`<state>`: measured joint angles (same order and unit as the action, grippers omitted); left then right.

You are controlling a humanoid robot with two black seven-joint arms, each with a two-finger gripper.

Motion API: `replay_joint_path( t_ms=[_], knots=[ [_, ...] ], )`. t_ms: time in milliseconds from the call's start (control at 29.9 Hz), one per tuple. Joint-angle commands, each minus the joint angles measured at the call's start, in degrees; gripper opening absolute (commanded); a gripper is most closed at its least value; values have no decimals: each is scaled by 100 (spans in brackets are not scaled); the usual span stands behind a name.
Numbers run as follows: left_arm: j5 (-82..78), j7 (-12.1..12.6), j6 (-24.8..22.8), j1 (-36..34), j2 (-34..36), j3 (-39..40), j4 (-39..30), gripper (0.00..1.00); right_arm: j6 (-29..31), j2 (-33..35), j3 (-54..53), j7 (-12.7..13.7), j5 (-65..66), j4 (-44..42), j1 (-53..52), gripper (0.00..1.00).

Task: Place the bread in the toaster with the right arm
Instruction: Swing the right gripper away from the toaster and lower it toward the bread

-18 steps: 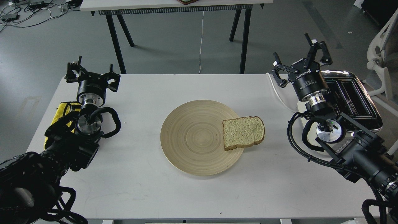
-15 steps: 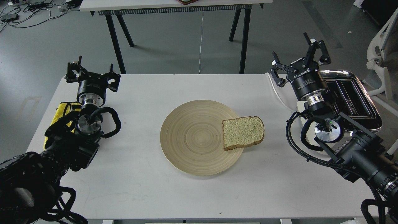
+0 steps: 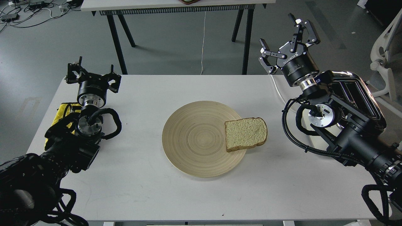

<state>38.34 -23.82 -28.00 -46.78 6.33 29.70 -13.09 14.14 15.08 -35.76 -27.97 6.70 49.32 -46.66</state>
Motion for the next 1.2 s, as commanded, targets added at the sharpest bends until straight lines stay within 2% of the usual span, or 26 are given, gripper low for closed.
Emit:
replay_joint_path(
  t_ms=[0, 134, 435, 870, 1171],
  knots=[
    [7, 0, 0, -6, 0, 0, -1, 100, -1586, 231, 621, 37, 883, 700, -72, 99],
    [-2, 0, 0, -6, -8, 0, 0, 100, -2607, 758, 1280, 160, 1299, 1429, 16, 99],
    [-2, 0, 0, -6, -9, 0, -9, 100, -4189, 1383, 2107, 415, 1807, 2450, 508, 99],
    [7, 0, 0, 3, -17, 0, -9, 100, -4214, 1656, 3135, 433, 1976, 2355, 789, 99],
    [-2, 0, 0, 3, -17, 0, -9, 100, -4214, 1595, 3276, 433, 1967, 1986, 1273, 99]
  ],
)
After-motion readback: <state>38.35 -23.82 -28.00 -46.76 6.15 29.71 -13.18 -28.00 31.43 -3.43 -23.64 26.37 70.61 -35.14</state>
